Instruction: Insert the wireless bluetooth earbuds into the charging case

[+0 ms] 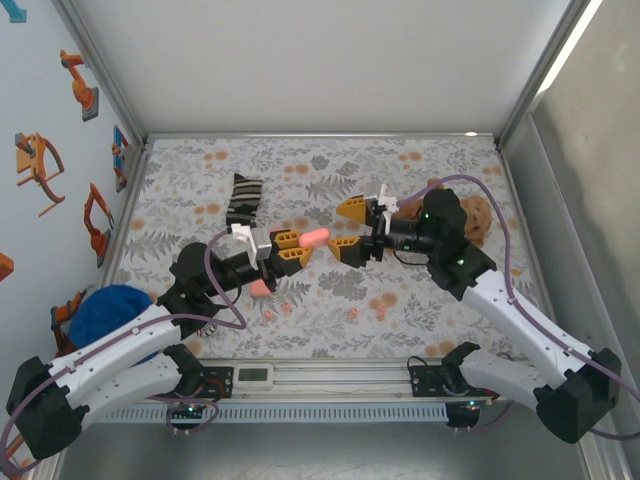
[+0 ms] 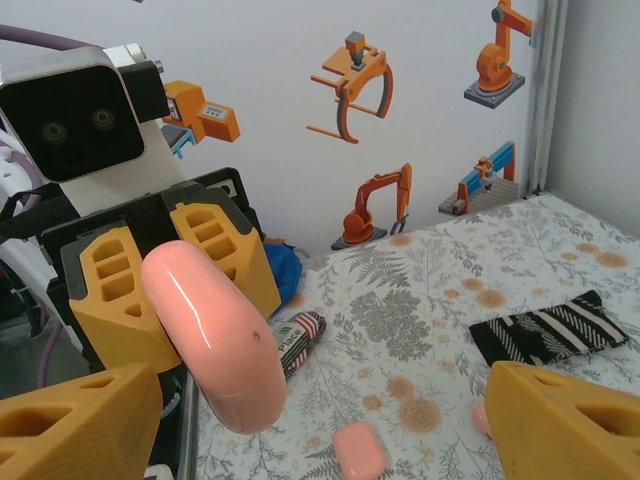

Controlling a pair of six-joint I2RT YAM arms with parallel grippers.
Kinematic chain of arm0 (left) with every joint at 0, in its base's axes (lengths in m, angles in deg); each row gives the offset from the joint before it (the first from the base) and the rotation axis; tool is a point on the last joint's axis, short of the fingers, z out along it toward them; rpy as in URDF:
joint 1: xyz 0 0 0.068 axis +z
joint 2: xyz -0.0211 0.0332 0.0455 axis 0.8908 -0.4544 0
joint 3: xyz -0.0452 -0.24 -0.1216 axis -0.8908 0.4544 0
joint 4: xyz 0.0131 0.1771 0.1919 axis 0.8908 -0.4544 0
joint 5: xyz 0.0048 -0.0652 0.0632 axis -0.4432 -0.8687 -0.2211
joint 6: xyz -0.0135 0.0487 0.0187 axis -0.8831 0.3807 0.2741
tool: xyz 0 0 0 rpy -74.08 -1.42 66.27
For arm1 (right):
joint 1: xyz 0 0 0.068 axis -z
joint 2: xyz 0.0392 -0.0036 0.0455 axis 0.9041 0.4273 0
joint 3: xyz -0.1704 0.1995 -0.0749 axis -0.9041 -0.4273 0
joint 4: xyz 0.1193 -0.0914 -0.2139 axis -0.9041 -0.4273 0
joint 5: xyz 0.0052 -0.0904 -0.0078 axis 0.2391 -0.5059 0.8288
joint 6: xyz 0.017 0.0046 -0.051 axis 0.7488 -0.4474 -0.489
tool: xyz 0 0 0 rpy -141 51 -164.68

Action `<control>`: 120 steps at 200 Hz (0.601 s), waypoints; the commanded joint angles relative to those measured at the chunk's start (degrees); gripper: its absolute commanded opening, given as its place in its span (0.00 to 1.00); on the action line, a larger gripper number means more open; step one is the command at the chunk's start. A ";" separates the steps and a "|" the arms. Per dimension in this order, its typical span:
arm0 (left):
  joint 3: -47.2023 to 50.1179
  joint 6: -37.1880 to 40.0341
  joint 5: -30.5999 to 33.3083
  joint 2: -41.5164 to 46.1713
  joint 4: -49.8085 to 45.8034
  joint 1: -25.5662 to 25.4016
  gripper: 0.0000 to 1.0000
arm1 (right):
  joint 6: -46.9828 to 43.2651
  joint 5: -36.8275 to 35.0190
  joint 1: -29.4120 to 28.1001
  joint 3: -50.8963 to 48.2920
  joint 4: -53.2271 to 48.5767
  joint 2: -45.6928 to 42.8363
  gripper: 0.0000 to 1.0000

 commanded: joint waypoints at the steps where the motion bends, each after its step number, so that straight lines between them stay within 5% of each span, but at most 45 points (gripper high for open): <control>1: -1.95 0.78 0.02 0.63 1.28 0.11 0.00 | 0.96 -1.05 -0.46 2.26 2.73 0.64 0.82; 120: -1.76 0.19 -0.56 0.48 1.80 0.10 0.00 | 2.29 -5.48 -0.64 5.05 2.48 2.94 0.76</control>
